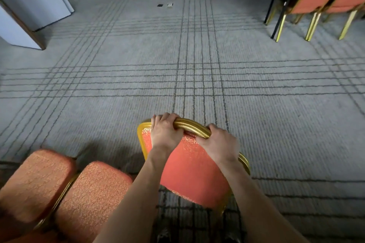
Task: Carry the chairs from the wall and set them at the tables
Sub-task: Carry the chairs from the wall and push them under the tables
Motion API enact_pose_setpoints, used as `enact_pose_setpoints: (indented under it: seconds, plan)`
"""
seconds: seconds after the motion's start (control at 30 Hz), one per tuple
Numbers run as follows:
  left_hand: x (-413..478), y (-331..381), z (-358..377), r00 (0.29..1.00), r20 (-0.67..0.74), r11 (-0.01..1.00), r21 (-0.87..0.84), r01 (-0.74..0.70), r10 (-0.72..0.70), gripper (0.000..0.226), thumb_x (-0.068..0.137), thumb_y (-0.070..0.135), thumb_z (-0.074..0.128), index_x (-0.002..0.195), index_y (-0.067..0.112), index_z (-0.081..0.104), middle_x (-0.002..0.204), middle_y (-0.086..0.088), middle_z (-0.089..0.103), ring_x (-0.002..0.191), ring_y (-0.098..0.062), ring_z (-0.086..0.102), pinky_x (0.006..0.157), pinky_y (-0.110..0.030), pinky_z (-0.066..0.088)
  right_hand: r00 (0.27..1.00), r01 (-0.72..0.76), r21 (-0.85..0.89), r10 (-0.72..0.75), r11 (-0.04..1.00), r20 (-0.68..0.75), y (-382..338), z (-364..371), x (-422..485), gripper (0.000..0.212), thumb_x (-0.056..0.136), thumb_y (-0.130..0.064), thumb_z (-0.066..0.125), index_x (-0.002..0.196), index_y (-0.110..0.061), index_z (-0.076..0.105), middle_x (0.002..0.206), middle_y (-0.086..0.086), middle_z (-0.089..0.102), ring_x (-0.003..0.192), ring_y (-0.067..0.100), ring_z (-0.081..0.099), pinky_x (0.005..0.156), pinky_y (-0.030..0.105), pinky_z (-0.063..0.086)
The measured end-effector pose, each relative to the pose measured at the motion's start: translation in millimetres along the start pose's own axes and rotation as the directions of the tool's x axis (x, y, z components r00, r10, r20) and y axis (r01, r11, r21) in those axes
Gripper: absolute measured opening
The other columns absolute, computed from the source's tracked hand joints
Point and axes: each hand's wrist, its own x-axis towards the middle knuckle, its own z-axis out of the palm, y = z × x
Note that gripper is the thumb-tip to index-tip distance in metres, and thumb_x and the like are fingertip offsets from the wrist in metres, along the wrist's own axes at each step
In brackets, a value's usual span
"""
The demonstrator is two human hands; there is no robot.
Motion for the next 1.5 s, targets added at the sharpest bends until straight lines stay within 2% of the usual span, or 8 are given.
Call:
enact_pose_setpoints:
  seconds: [0.43, 0.57, 0.7, 0.77, 0.97, 1.1, 1.23, 1.5]
  plan:
    - [32, -18, -25, 0.936, 0.318, 0.971, 0.127, -0.201, 0.152, 0.028, 0.082, 0.052, 0.059, 0.090, 0.025, 0.061, 0.097, -0.001, 0.072, 0.099, -0.029, 0.065, 0.093, -0.040, 0.044, 0.930, -0.344, -0.037, 0.335, 0.938, -0.152, -29, 6, -11, 0.041, 0.084, -0.066, 0.064, 0.084, -0.025, 0.059, 0.068, -0.009, 0.058, 0.066, 0.017, 0.058, 0.065, 0.030, 0.037]
    - [28, -22, -20, 0.901, 0.389, 0.956, 0.133, -0.261, 0.192, 0.038, 0.076, 0.058, 0.049, 0.086, 0.025, 0.065, 0.089, 0.005, 0.069, 0.101, -0.023, 0.065, 0.119, -0.065, 0.021, 0.919, -0.355, -0.005, 0.348, 0.935, -0.185, -26, 8, -24, 0.042, 0.079, -0.066, 0.069, 0.076, -0.027, 0.055, 0.061, -0.010, 0.053, 0.060, 0.017, 0.053, 0.063, 0.030, 0.037]
    - [25, -23, -12, 0.873, 0.436, 0.939, 0.149, -0.311, 0.220, 0.058, 0.080, 0.061, 0.055, 0.129, 0.031, 0.061, 0.162, 0.002, 0.034, 0.154, -0.026, 0.024, 0.119, -0.071, 0.012, 0.909, -0.346, 0.025, 0.342, 0.938, -0.237, -22, 13, -30, 0.046, 0.076, -0.065, 0.073, 0.068, -0.026, 0.050, 0.056, -0.011, 0.048, 0.056, 0.020, 0.054, 0.060, 0.029, 0.035]
    - [26, -24, -11, 0.877, 0.433, 0.944, 0.145, -0.297, 0.209, 0.065, 0.080, 0.062, 0.055, 0.139, 0.033, 0.055, 0.167, 0.005, 0.025, 0.156, -0.024, 0.018, 0.120, -0.065, 0.019, 0.907, -0.355, 0.030, 0.352, 0.934, -0.232, -23, 13, -31, 0.045, 0.076, -0.067, 0.072, 0.070, -0.027, 0.051, 0.059, -0.010, 0.050, 0.059, 0.020, 0.055, 0.061, 0.029, 0.035]
    - [24, -29, -4, 0.919, 0.250, 0.924, 0.155, -0.350, 0.306, 0.033, 0.079, 0.054, 0.056, 0.095, 0.029, 0.071, 0.109, 0.011, 0.069, 0.120, -0.021, 0.060, 0.117, -0.050, 0.032, 0.884, -0.301, 0.077, 0.308, 0.951, -0.352, -18, 21, -26, 0.058, 0.068, -0.078, 0.050, 0.061, -0.021, 0.052, 0.049, -0.011, 0.043, 0.044, 0.016, 0.043, 0.051, 0.026, 0.030]
    - [41, -17, -12, 0.923, 0.307, 0.949, 0.136, -0.283, 0.231, 0.023, 0.082, 0.049, 0.058, 0.082, 0.026, 0.062, 0.076, 0.009, 0.054, 0.084, -0.023, 0.064, 0.068, -0.032, 0.037, 0.889, -0.288, 0.045, 0.284, 0.957, -0.359, -10, 24, -5, 0.052, 0.071, -0.069, 0.068, 0.058, -0.023, 0.049, 0.047, -0.011, 0.042, 0.041, 0.013, 0.042, 0.048, 0.023, 0.027]
    - [70, 0, -3, 0.927, 0.317, 0.953, 0.152, -0.260, 0.202, 0.022, 0.081, 0.047, 0.061, 0.075, 0.026, 0.058, 0.067, 0.011, 0.047, 0.071, -0.019, 0.048, 0.068, -0.033, 0.034, 0.894, -0.279, 0.030, 0.271, 0.960, -0.358, 7, 25, 27, 0.051, 0.072, -0.059, 0.078, 0.056, -0.021, 0.047, 0.044, -0.010, 0.041, 0.038, 0.013, 0.042, 0.045, 0.022, 0.028]
    - [157, 41, 28, 0.958, 0.259, 0.975, 0.148, -0.169, 0.126, 0.041, 0.077, 0.062, 0.064, 0.066, 0.023, 0.057, 0.077, 0.002, 0.070, 0.081, -0.028, 0.070, 0.074, -0.034, 0.050, 0.914, -0.267, 0.042, 0.267, 0.963, -0.306, 43, 16, 123, 0.050, 0.068, -0.059, 0.082, 0.054, -0.020, 0.054, 0.042, -0.007, 0.046, 0.036, 0.013, 0.038, 0.046, 0.021, 0.025]
